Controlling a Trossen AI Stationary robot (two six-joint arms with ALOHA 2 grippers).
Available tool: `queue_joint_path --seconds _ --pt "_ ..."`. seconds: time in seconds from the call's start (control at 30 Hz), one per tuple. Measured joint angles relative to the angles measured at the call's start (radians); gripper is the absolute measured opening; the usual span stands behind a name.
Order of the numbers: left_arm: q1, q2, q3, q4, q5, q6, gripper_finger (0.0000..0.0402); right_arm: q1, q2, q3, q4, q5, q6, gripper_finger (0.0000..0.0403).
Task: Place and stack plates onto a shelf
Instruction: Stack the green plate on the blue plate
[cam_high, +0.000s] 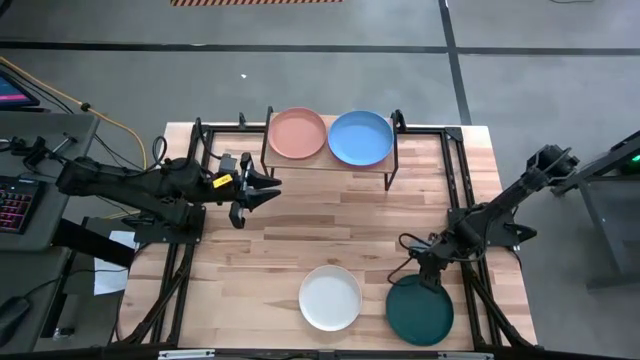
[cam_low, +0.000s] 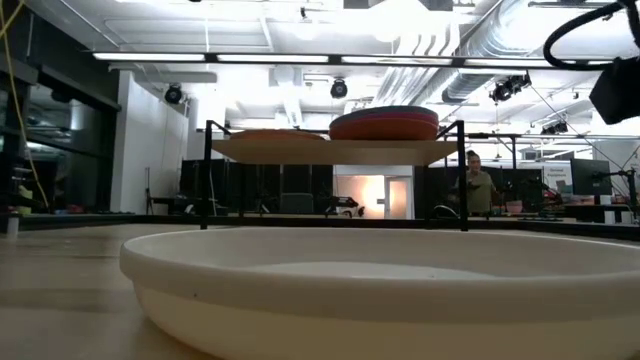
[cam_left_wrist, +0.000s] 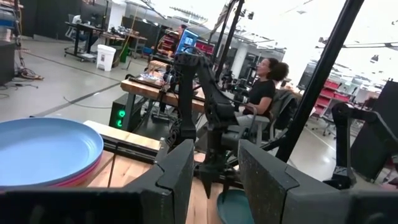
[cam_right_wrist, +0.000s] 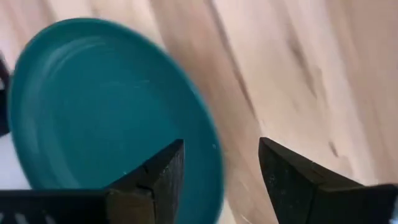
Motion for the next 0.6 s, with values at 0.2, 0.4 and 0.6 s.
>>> queue_joint_path --seconds 0.2,0.4,0.6 --pt "0.000 0.000 0.000 -0.001 0.000 0.000 0.0114 0.018 0.000 -0.083 0.134 -0.014 -0.050 0.0188" --pt "0.000 0.000 0.000 -0.001 0.000 0.001 0.0114 0.026 0.000 -0.103 0.157 -0.014 -0.053 0.0185" --pt "0.000 0.000 0.000 -0.016 0.000 0.025 0.0114 0.026 0.000 -0.103 0.167 -0.031 -0.079 0.0093"
